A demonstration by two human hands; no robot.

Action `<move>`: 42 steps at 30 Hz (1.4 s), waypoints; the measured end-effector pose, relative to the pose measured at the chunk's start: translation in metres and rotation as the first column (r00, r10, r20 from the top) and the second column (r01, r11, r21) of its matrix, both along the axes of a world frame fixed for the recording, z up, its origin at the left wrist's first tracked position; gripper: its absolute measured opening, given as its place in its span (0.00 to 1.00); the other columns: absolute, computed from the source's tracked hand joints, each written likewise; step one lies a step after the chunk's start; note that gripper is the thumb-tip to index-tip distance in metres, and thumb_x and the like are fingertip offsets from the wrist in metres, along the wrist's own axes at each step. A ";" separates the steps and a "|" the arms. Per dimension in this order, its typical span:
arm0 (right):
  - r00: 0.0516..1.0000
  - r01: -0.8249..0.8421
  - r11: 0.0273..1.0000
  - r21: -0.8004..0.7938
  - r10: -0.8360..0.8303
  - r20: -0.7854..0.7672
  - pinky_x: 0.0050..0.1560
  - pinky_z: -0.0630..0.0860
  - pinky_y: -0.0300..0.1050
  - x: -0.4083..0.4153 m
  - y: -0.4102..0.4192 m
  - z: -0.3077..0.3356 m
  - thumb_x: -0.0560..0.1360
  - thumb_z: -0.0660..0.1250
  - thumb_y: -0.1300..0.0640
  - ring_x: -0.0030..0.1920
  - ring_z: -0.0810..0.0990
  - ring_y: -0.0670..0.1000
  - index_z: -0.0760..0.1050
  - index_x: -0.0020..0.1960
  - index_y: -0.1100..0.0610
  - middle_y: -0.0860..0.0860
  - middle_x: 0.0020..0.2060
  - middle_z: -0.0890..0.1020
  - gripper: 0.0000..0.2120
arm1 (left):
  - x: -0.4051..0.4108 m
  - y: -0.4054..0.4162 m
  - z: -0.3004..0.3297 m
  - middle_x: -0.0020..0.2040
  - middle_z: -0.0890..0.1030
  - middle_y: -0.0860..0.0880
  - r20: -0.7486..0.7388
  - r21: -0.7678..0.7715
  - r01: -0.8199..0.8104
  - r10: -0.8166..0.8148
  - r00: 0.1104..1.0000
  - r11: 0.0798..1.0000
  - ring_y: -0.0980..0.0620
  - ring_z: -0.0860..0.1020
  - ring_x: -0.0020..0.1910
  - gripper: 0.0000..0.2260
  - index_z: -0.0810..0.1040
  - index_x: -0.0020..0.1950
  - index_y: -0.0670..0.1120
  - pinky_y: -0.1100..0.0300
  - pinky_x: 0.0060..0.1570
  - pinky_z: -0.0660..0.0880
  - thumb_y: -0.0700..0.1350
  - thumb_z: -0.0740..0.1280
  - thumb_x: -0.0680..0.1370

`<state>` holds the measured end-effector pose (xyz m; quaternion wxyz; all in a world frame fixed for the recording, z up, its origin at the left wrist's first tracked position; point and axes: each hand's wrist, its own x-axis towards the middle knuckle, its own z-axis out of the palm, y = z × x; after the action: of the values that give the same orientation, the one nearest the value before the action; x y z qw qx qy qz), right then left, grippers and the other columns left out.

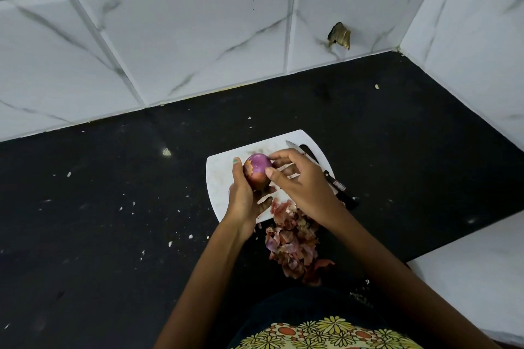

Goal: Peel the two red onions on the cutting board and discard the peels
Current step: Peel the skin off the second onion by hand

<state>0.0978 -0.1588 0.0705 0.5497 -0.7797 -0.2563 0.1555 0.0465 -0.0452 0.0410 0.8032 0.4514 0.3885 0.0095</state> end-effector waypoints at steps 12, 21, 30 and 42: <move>0.978 0.140 0.988 0.070 -0.127 -0.168 0.40 0.80 0.37 0.006 0.004 0.003 0.71 0.71 0.62 0.43 0.82 0.41 0.77 0.54 0.51 0.42 0.47 0.81 0.14 | -0.001 -0.007 0.004 0.59 0.81 0.46 0.071 0.107 0.070 -0.078 0.994 0.992 0.53 0.77 0.55 0.23 0.74 0.66 0.47 0.58 0.53 0.73 0.61 0.54 0.81; 0.981 0.148 0.985 0.084 -0.136 -0.137 0.48 0.81 0.41 0.010 0.002 -0.007 0.69 0.66 0.69 0.48 0.83 0.47 0.80 0.55 0.55 0.48 0.47 0.83 0.17 | 0.000 -0.008 0.008 0.50 0.84 0.45 0.110 0.005 0.030 -0.030 0.994 1.000 0.53 0.79 0.53 0.25 0.79 0.59 0.44 0.56 0.58 0.71 0.60 0.51 0.82; 0.924 0.082 0.996 0.033 -0.063 -0.378 0.36 0.79 0.38 0.009 -0.005 -0.001 0.71 0.74 0.53 0.40 0.82 0.45 0.75 0.53 0.56 0.53 0.45 0.82 0.14 | -0.001 0.001 -0.003 0.43 0.83 0.48 0.184 -0.152 -0.040 0.068 0.981 0.988 0.59 0.75 0.30 0.27 0.78 0.57 0.43 0.66 0.30 0.72 0.63 0.54 0.79; 0.897 0.070 0.997 0.043 -0.044 -0.440 0.43 0.83 0.48 0.005 -0.001 0.002 0.71 0.74 0.56 0.44 0.84 0.53 0.75 0.56 0.60 0.56 0.48 0.81 0.17 | -0.003 0.002 0.004 0.55 0.83 0.50 0.121 -0.116 0.008 0.006 0.993 0.993 0.57 0.79 0.51 0.33 0.78 0.62 0.47 0.61 0.49 0.71 0.70 0.55 0.72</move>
<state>0.1025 -0.1597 0.0726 0.6199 -0.7157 -0.1074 0.3033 0.0433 -0.0431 0.0448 0.8503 0.4027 0.3387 0.0137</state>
